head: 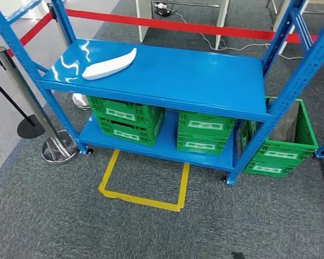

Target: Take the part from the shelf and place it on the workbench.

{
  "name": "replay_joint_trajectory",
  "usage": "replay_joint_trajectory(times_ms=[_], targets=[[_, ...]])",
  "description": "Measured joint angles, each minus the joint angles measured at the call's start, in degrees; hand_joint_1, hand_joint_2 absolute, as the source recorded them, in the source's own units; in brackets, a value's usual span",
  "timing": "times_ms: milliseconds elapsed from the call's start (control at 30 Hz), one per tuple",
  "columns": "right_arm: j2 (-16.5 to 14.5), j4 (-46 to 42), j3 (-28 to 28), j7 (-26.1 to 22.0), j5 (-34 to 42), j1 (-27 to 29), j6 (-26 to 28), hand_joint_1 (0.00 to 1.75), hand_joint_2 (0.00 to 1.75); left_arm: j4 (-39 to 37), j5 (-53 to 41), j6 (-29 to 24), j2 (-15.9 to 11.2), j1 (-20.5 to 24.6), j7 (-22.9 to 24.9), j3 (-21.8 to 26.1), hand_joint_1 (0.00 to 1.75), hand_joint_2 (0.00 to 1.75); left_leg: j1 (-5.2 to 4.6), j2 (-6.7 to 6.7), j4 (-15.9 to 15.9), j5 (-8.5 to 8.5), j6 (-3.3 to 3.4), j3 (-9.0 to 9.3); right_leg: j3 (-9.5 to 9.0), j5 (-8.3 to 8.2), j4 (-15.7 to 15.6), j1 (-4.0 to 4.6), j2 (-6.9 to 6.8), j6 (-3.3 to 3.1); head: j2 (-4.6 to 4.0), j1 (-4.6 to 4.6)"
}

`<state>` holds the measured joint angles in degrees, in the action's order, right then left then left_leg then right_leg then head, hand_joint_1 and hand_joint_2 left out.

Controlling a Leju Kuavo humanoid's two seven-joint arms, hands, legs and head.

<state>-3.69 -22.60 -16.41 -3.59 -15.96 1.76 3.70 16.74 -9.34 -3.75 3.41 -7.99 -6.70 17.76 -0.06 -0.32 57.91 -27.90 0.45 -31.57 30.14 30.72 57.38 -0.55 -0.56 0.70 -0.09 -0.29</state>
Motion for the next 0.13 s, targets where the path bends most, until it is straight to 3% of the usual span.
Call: replay_joint_trajectory(times_ms=[33,100,133], targets=[[0.25,-0.22,1.03,0.26,1.14,0.17,-0.26,0.00,0.00,0.03,0.67,0.26,-0.17,-0.33,0.44,-1.20,0.00,0.00,0.08,-0.01,-0.24,0.10,0.24,0.10,-0.07,0.19,0.08,-0.06,-0.01,0.31,0.00,0.01],[0.70,-0.32,3.00,0.76,3.33,1.11,-0.75,0.00,0.87,0.50,1.93,0.74,-0.50,-0.39,1.27,-3.38,0.00,0.00,0.33,0.05,-0.77,0.34,0.81,0.31,0.73,1.88,2.31,-0.08,0.22,0.83,0.00,0.09],[0.81,-0.32,3.47,0.88,3.86,1.43,-0.88,0.00,1.16,0.66,2.24,0.84,-0.57,-0.32,1.47,-3.93,0.00,0.00,0.43,0.09,-0.91,0.41,0.95,0.36,1.04,2.49,3.15,-0.11,0.34,0.94,0.00,0.11]])
